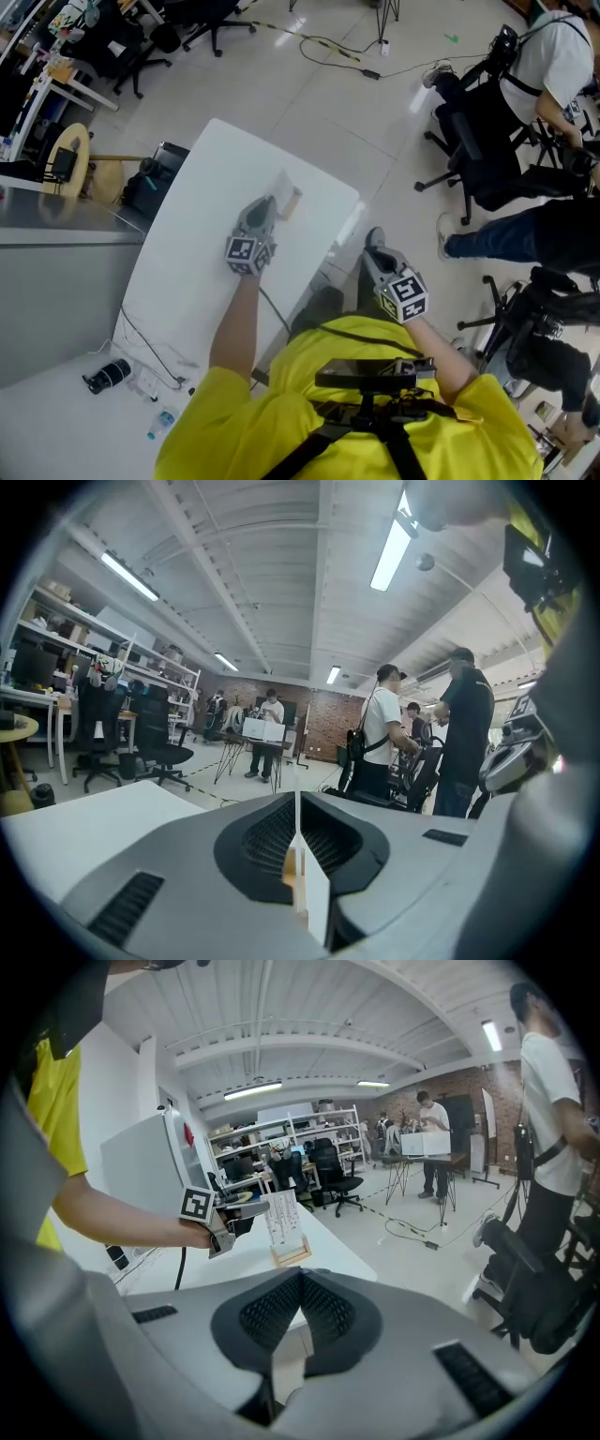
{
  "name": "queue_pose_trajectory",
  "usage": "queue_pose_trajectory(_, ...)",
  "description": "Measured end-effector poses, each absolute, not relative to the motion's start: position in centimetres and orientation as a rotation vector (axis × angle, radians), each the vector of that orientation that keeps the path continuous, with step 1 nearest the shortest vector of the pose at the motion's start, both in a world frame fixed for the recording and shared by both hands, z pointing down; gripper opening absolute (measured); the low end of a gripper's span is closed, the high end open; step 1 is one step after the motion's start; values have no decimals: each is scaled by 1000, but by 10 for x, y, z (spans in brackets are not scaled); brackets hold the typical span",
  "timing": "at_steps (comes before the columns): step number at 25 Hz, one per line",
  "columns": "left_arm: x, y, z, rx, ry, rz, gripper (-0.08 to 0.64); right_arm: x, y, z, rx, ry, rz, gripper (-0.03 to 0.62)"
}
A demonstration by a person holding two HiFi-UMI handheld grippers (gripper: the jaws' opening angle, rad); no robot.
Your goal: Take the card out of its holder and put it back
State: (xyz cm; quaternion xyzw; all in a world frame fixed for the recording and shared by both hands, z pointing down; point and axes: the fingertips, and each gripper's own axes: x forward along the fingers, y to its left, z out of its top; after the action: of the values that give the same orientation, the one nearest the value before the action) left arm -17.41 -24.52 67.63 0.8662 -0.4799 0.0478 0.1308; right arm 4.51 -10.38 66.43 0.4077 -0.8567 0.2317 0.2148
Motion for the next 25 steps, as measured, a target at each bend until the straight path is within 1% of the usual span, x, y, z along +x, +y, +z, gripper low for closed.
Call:
queue_pose_trajectory(11,-179,-237,688,2450,-1435,113,12,40,-101,668,1096,-2373,649,6)
queue_pose_trajectory(25,-173,-227,733,2367,-1435,273,14,39,-110,667,1109,-2377,650,6)
